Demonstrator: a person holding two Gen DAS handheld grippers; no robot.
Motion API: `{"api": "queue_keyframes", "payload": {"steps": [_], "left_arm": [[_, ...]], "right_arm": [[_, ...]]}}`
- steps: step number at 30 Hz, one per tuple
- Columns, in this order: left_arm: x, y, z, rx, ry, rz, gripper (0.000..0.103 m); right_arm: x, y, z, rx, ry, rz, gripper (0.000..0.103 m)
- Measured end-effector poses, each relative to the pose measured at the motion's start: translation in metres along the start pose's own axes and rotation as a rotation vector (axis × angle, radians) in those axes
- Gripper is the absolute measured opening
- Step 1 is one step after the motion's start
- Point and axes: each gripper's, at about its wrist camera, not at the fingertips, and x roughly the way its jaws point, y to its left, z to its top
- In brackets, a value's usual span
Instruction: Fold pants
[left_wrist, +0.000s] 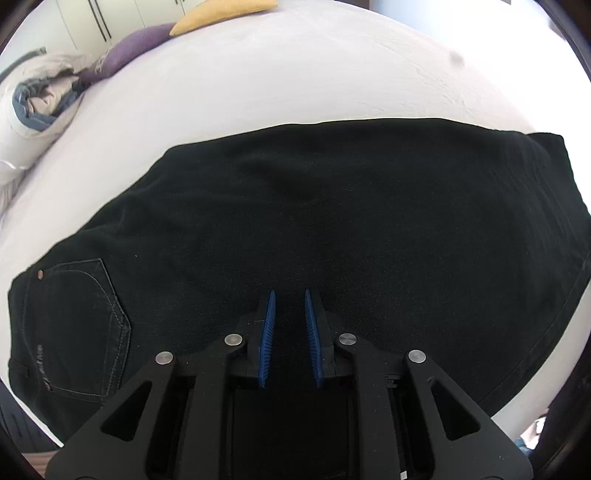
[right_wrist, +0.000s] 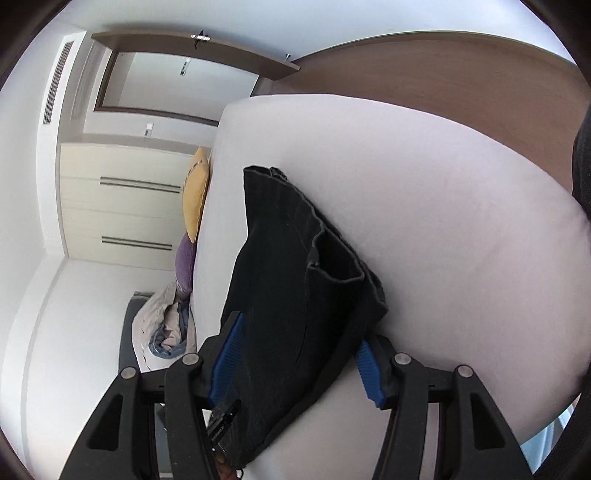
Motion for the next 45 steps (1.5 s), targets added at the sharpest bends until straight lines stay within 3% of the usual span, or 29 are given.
{"api": "queue_keyframes", "payload": {"steps": [6,8,12,14,24,27,30,33,36,38,40,41,43,44,45], "left_arm": [[0.009,0.023,0.015,-0.047,0.001,-0.013,0.016],[0.009,0.024,0.015,-0.059,-0.002,-0.013,0.016],[0.008,0.024,0.012,-0.11,0.002,-0.047,0.016],[0.021,0.051,0.018,-0.13,0.005,-0.062,0.016],[0.027,0.081,0.013,-0.221,0.005,-0.117,0.017],[0.028,0.095,0.009,-0.263,-0.005,-0.166,0.017],[0.027,0.114,0.003,-0.318,-0.02,-0.239,0.017],[0.028,0.137,-0.004,-0.386,-0.03,-0.302,0.017],[0.028,0.171,-0.017,-0.451,-0.04,-0.347,0.017],[0.027,0.185,-0.022,-0.496,-0.036,-0.4,0.017],[0.026,0.204,-0.031,-0.556,-0.036,-0.468,0.017],[0.027,0.209,-0.033,-0.572,-0.035,-0.489,0.019],[0.026,0.219,-0.035,-0.609,-0.03,-0.543,0.038],[0.026,0.222,-0.033,-0.619,-0.033,-0.555,0.064],[0.023,0.224,-0.031,-0.635,-0.045,-0.575,0.075]], "right_arm": [[0.004,0.001,0.009,0.027,-0.024,0.025,0.056],[0.007,-0.001,0.011,0.045,-0.025,0.036,0.04],[0.003,-0.01,0.012,0.068,-0.017,0.032,0.023],[0.004,-0.011,0.012,0.064,-0.017,0.015,0.014],[0.007,0.015,0.013,-0.081,-0.03,-0.112,0.011],[0.01,0.052,0.004,-0.236,-0.053,-0.171,0.011],[0.032,0.12,-0.031,-0.544,-0.032,-0.203,0.011],[0.081,0.181,-0.102,-0.866,0.083,-0.197,0.011],[0.137,0.204,-0.189,-1.209,0.226,-0.23,0.01],[0.165,0.195,-0.221,-1.273,0.309,-0.263,0.01],[0.176,0.187,-0.23,-1.265,0.337,-0.281,0.011],[0.176,0.185,-0.233,-1.279,0.329,-0.274,0.01],[0.174,0.184,-0.236,-1.313,0.314,-0.269,0.01],[0.173,0.184,-0.236,-1.323,0.303,-0.267,0.011],[0.173,0.184,-0.237,-1.333,0.293,-0.269,0.011]]}}
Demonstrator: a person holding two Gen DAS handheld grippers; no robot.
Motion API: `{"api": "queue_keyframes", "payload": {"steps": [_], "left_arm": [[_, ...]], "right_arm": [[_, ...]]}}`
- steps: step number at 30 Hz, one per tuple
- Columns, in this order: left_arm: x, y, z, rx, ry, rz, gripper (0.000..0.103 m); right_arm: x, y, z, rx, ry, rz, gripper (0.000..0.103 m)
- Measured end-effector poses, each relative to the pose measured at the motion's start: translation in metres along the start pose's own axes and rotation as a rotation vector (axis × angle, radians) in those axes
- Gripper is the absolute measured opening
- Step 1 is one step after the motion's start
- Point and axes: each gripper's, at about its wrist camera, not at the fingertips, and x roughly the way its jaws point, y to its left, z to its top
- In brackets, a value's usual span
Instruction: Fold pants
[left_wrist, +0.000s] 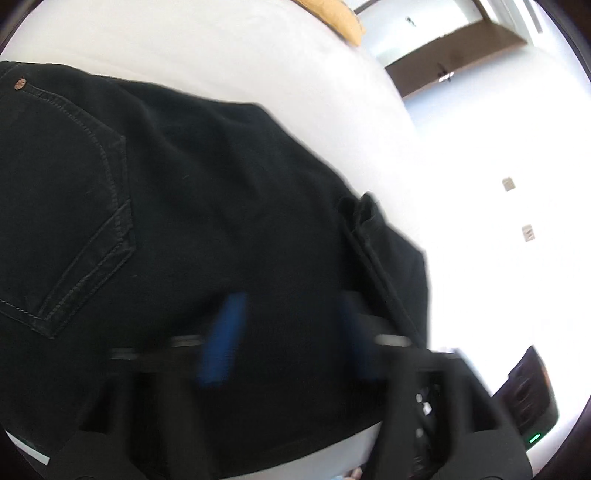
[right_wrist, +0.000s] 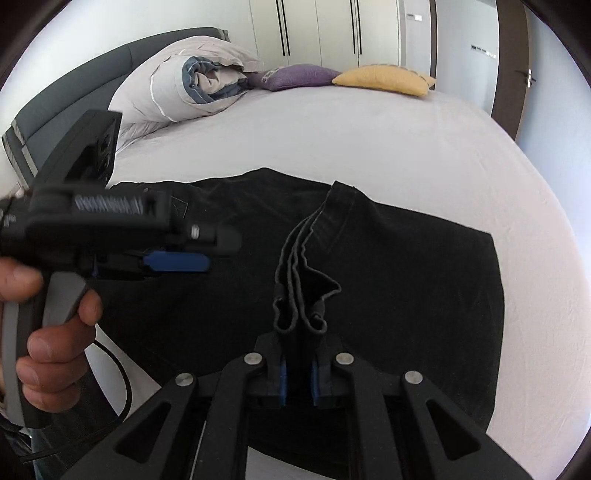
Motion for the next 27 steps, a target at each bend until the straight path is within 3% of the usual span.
{"api": "queue_keyframes", "payload": {"steps": [4,9,14,16,18,19,21,24,27], "left_arm": [[-0.002,-0.014,0.021,-0.012,0.016,-0.085,0.076],[0.017,-0.028,0.041,0.07,0.133,0.008,0.076],[0.024,-0.021,0.059,0.09,0.192,0.035,0.074],[0.023,-0.019,0.067,0.094,0.209,0.031,0.057],[0.023,-0.016,0.076,0.115,0.249,0.024,0.033],[0.028,-0.013,0.075,0.132,0.264,0.029,0.031],[0.025,-0.01,0.081,0.167,0.28,0.041,0.016],[0.012,-0.004,0.093,0.226,0.295,0.049,0.009],[-0.002,0.01,0.104,0.283,0.304,0.086,0.008]], "right_arm": [[-0.004,0.011,-0.002,-0.068,-0.033,-0.043,0.011],[-0.013,0.025,-0.003,-0.138,-0.071,-0.072,0.011],[-0.015,0.032,-0.002,-0.18,-0.087,-0.09,0.011],[-0.016,0.037,-0.004,-0.213,-0.095,-0.103,0.011],[-0.015,0.045,-0.005,-0.254,-0.096,-0.117,0.011],[-0.015,0.05,-0.006,-0.274,-0.098,-0.121,0.011],[-0.013,0.062,-0.009,-0.331,-0.101,-0.136,0.011],[-0.013,0.078,-0.016,-0.385,-0.102,-0.137,0.011],[-0.014,0.091,-0.021,-0.435,-0.11,-0.129,0.011]]}}
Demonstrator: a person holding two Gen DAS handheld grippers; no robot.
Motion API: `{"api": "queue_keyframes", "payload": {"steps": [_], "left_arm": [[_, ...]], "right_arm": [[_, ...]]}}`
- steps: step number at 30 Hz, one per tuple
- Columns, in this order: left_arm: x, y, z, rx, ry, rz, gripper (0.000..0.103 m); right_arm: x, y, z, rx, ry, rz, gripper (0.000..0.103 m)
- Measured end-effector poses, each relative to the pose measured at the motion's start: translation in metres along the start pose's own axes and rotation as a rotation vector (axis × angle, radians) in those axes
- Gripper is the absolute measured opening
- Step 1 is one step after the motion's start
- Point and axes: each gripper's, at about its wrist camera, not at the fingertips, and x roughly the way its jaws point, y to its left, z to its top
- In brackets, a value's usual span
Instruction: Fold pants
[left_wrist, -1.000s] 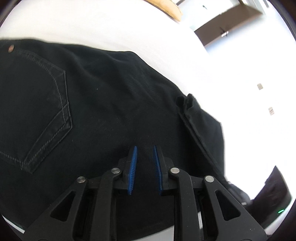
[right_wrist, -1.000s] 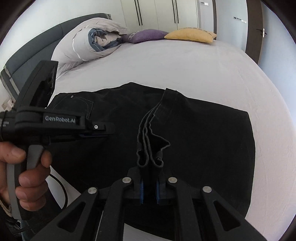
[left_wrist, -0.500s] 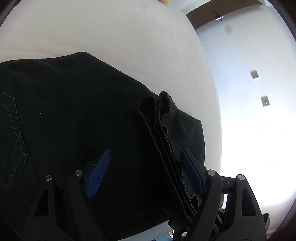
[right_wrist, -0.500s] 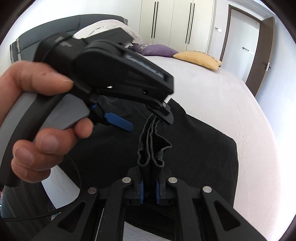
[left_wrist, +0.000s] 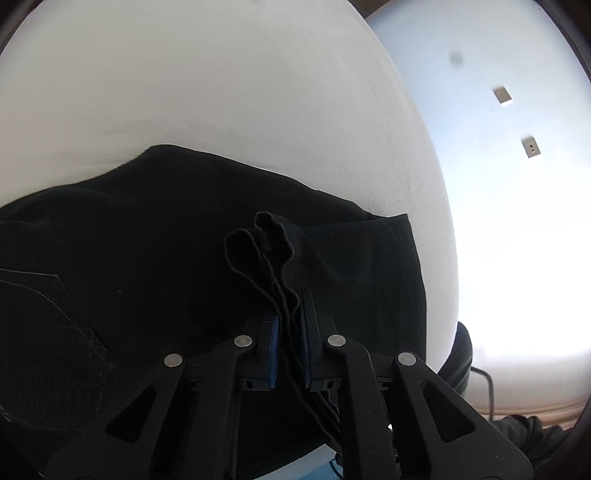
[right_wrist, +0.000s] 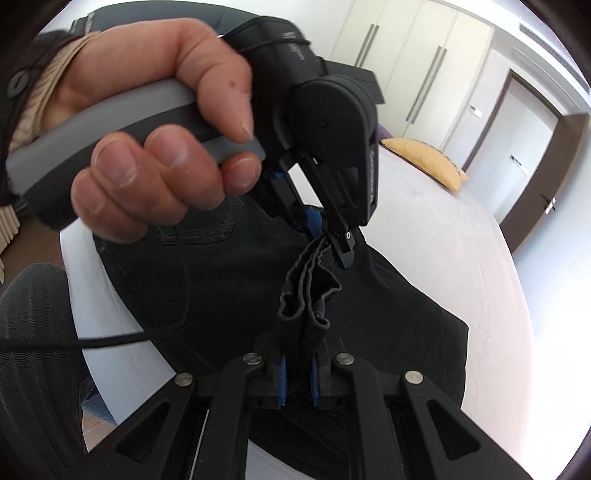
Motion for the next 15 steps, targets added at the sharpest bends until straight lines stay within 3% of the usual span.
{"api": "queue_keyframes", "payload": {"steps": [9,15], "left_arm": [[-0.035,0.067,0.001,0.019,-0.009,0.117,0.008],[-0.045,0.104,0.004,-0.011,-0.011,0.133,0.008]], "right_arm": [[0.017,0.038,0.005,-0.118,0.009,0.064,0.011],[0.04,0.039,0.003,-0.155,0.044,0.089,0.011]]}}
